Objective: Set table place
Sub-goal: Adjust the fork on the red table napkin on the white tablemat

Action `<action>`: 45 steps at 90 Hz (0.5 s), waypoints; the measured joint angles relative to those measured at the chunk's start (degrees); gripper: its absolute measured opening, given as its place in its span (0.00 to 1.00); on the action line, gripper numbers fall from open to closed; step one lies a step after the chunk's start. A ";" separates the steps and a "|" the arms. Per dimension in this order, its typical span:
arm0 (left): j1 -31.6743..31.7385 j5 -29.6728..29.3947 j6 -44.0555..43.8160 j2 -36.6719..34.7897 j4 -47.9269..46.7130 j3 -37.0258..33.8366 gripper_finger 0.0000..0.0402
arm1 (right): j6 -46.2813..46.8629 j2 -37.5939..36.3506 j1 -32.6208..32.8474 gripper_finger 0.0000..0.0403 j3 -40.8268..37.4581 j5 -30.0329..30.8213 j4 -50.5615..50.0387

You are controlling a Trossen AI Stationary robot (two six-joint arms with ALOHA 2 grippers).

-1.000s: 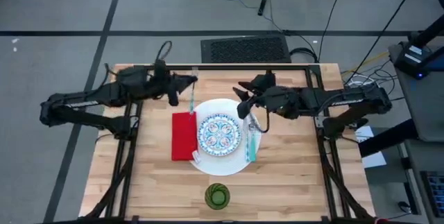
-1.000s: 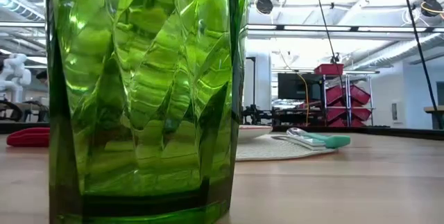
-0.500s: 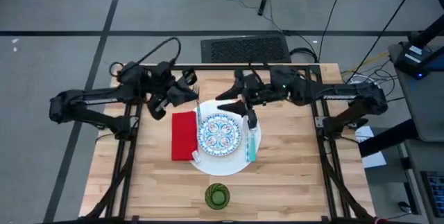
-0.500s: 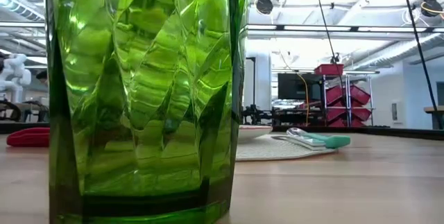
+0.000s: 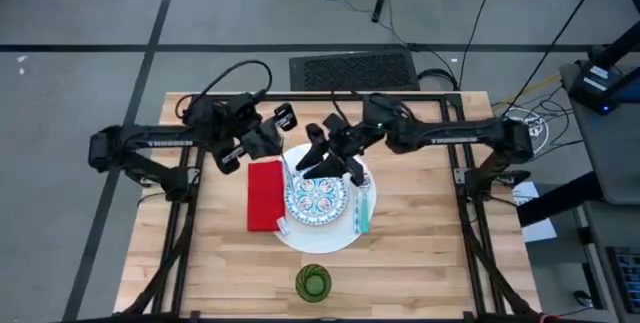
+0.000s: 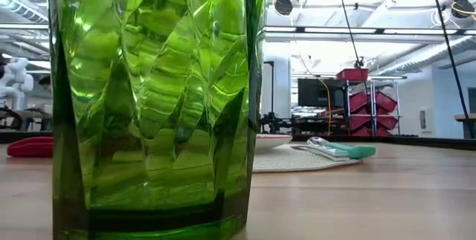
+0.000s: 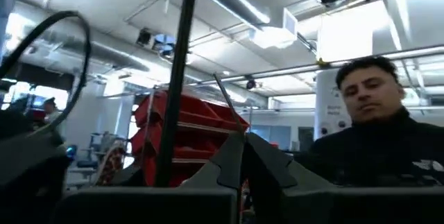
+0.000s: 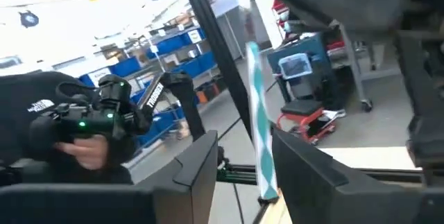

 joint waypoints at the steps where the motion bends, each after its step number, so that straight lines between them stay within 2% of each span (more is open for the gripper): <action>1: 0.00 0.28 -0.01 0.00 0.00 0.17 0.00 | 0.36 0.24 0.00 0.31 0.00 0.00 0.47; 18: 0.00 4.05 -1.49 -0.02 -0.21 2.06 0.00 | 2.87 2.60 0.00 0.31 -0.02 0.84 5.27; 35: 0.02 4.22 -1.21 -0.02 -3.10 2.09 0.00 | 2.82 2.82 0.02 0.31 -0.02 2.43 5.55; 45: 0.04 4.22 -0.38 0.36 -5.81 2.09 0.00 | 2.73 2.84 0.40 0.35 -0.02 3.53 6.26</action>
